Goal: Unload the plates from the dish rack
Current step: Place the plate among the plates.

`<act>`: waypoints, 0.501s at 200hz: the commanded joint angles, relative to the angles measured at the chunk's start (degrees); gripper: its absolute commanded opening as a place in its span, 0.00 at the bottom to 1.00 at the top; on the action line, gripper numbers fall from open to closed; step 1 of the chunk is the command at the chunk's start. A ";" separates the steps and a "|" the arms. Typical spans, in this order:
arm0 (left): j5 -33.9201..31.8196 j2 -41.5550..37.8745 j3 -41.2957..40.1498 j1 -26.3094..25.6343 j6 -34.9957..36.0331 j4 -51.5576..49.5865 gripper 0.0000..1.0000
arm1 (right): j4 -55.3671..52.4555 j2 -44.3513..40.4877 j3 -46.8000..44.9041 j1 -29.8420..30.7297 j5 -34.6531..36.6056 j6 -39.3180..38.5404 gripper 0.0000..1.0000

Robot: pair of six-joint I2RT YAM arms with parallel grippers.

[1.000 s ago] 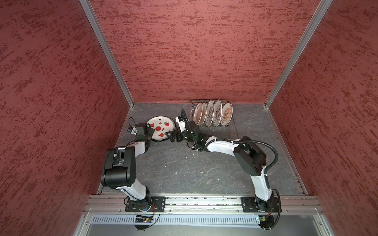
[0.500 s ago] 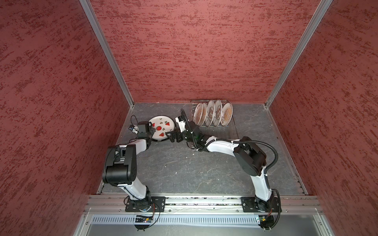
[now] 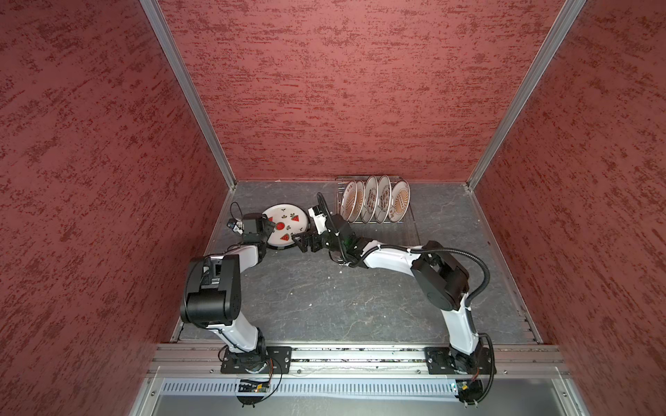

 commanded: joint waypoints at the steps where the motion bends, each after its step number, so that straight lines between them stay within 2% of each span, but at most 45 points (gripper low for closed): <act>1: 0.06 0.29 1.17 -0.38 0.86 1.42 0.81 | -0.70 -0.39 2.08 0.31 0.01 -0.33 0.99; 28: -1.17 0.52 2.92 -0.56 2.44 -0.19 0.82 | -0.79 -0.82 1.98 0.57 0.27 -0.64 0.99; 63: 0.47 2.29 3.82 -0.91 4.78 0.79 0.83 | -0.89 -1.69 1.21 0.58 1.46 -1.12 0.99; 80: 1.17 2.83 4.48 -1.15 5.73 0.79 0.92 | 0.09 -2.22 0.32 0.58 1.62 -0.92 0.99; 100: -0.12 2.11 4.89 -1.61 5.83 -1.83 0.93 | 0.18 -2.51 0.03 0.63 1.54 -0.90 0.99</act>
